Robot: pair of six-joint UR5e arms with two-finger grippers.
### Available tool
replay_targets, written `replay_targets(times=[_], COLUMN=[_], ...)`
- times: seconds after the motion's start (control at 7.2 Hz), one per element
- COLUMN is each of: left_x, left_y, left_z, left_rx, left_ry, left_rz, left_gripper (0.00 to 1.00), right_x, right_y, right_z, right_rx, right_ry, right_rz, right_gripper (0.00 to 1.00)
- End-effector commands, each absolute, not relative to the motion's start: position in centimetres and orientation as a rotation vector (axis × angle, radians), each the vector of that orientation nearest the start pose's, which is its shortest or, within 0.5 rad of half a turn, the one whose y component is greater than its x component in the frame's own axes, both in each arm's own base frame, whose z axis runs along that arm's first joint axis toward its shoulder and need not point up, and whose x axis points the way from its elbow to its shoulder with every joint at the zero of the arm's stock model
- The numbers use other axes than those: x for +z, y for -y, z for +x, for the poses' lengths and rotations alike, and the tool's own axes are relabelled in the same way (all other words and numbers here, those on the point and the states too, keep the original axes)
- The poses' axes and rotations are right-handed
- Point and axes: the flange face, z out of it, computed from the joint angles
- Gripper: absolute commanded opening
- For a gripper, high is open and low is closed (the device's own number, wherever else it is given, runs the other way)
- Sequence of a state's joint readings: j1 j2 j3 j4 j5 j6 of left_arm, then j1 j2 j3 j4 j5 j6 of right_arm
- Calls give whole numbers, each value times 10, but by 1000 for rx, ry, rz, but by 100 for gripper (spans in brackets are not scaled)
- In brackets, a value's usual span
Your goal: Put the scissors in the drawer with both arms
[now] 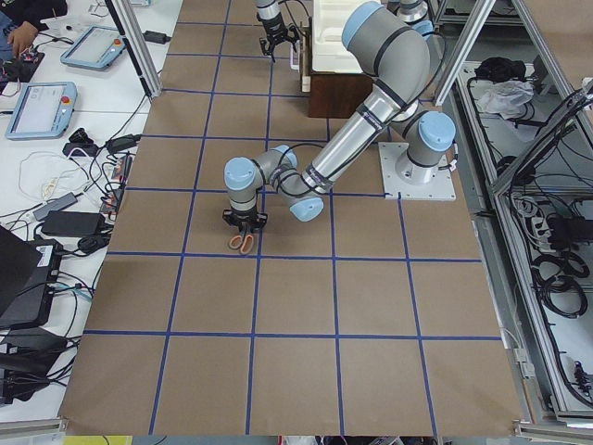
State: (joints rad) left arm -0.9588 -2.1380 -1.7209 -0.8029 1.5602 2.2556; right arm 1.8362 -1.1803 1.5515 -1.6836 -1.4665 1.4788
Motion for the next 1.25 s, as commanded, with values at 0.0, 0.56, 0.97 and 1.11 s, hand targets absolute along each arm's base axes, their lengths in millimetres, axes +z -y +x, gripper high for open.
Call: replay_targets(times=[0.0, 0.56, 0.97, 1.11], left_x=[177, 270, 358, 397], left_y=[593, 599, 594, 593], left_z=[251, 232, 165, 125], left_rx=[35, 151, 271, 254], left_ry=[2184, 2221, 2264, 2276], left_rz=[-2352, -2427, -2357, -2282], left_gripper=[4, 5, 3, 3], right_x=[294, 292, 296, 299], right_y=[543, 553, 564, 566], right_z=[294, 293, 285, 285], right_rx=[352, 307, 219, 201], right_ry=[-2667, -2682, -2703, -2713], right_rz=[1861, 1815, 1753, 1715], right_gripper=[97, 97, 98, 100])
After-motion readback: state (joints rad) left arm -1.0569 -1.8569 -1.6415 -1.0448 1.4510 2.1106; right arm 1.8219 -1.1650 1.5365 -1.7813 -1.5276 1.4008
